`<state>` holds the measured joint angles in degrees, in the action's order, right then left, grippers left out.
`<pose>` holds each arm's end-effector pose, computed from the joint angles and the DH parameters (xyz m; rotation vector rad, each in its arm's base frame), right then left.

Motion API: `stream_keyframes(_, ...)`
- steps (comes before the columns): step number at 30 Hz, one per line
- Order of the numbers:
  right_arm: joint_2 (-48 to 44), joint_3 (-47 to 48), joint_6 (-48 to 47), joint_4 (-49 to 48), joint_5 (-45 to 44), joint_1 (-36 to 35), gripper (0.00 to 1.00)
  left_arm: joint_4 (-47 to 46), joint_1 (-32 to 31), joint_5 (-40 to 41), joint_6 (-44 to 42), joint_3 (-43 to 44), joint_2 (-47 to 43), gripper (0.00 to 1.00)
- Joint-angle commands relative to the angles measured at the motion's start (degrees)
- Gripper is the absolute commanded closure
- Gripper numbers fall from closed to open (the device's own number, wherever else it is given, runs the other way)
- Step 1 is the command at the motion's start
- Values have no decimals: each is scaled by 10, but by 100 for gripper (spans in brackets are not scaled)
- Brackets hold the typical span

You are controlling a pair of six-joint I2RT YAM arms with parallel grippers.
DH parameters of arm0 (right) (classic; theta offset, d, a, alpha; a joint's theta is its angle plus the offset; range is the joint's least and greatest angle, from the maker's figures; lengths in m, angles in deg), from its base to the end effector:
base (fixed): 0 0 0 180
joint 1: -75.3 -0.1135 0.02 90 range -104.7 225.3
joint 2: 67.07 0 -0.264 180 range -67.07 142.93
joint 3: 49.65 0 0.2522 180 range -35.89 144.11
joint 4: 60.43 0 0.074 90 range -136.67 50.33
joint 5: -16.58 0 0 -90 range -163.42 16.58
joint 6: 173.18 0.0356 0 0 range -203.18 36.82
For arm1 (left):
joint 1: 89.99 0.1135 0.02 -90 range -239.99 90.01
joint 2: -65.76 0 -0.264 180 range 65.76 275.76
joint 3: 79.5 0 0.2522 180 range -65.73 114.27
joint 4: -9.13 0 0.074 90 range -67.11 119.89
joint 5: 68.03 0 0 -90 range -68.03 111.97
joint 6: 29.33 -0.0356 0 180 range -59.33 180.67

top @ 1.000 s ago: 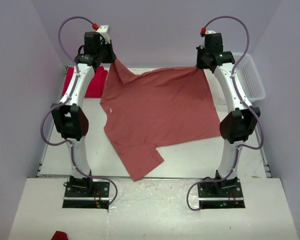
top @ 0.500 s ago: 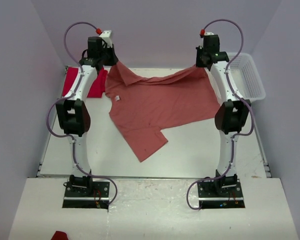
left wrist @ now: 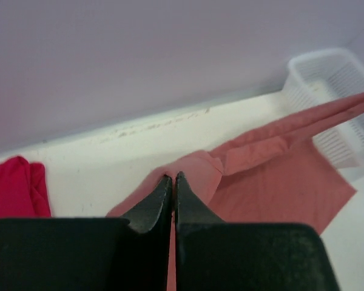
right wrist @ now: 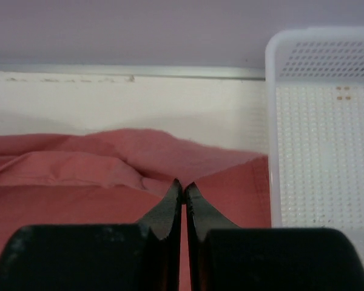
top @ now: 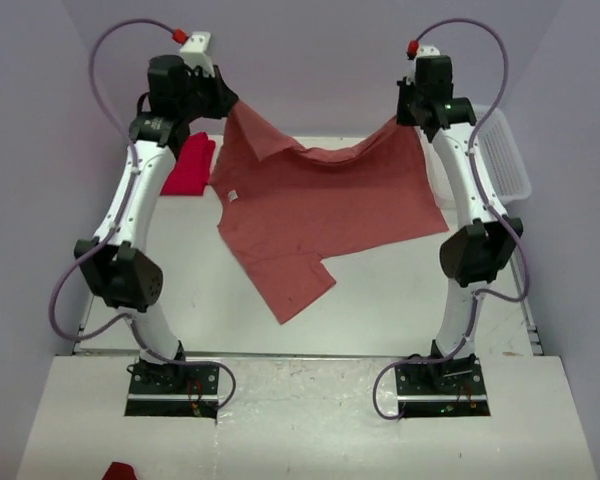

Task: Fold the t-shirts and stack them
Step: Flatten out the tshirt

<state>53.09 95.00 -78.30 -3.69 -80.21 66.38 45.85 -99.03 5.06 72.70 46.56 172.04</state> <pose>0.4695 0.0694 0.3880 -0.0054 2.1293 0.0157 0.4277 -0.0785 0.4208 0.1575 1.8804 -0.5281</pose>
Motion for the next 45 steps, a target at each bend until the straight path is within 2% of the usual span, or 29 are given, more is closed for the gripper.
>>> stream_keyframes(1,-184,-3,-8,-1,-24,-37,100,2,1,-58,32,49,-145,100)
stream_keyframes(4,-322,-45,-7,17,-50,-67,100,16,1,-84,57,49,-232,100)
stream_keyframes(5,-323,-45,-7,24,-57,-75,100,18,1,-89,57,49,-253,100)
stream_keyframes(9,-465,-80,-4,50,-94,-122,100,46,1,-103,69,71,-344,100)
stream_keyframes(11,-512,-102,1,53,-102,-139,100,66,1,-110,74,87,-379,100)
stream_keyframes(13,-568,-108,14,61,-96,-143,100,41,0,-106,89,58,-431,100)
stream_keyframes(17,-605,-87,24,80,-66,-143,100,33,0,-109,106,57,-442,100)
stream_keyframes(22,-564,-46,17,96,-61,-144,100,50,-1,-98,101,119,-357,100)
stream_keyframes(27,-434,1,-28,34,-67,-142,100,64,2,-67,56,240,-221,100)
stream_keyframes(29,-379,51,-43,11,-67,-138,100,41,18,-74,49,270,-153,100)
stream_keyframes(30,-315,79,-56,-3,-63,-134,100,26,24,-71,49,270,-133,100)
stream_keyframes(31,-283,128,-64,-10,-46,-116,100,-16,33,-89,56,269,-93,100)
stream_keyframes(33,-203,163,-57,-44,-26,-95,100,-55,54,-108,77,287,-44,100)
stream_keyframes(35,-162,188,-53,-79,12,-63,100,-98,74,-126,97,340,34,100)
stream_keyframes(36,-126,204,-29,-92,25,-47,100,-153,85,-147,115,347,70,100)
stream_keyframes(39,-121,196,-41,-130,42,-40,100,-271,138,-182,191,347,101,100)
stream_keyframes(41,-133,182,-44,-142,36,-39,100,-282,161,-189,205,366,97,100)
stream_keyframes(45,-174,176,-44,-143,44,-40,100,-307,175,-206,195,305,18,100)
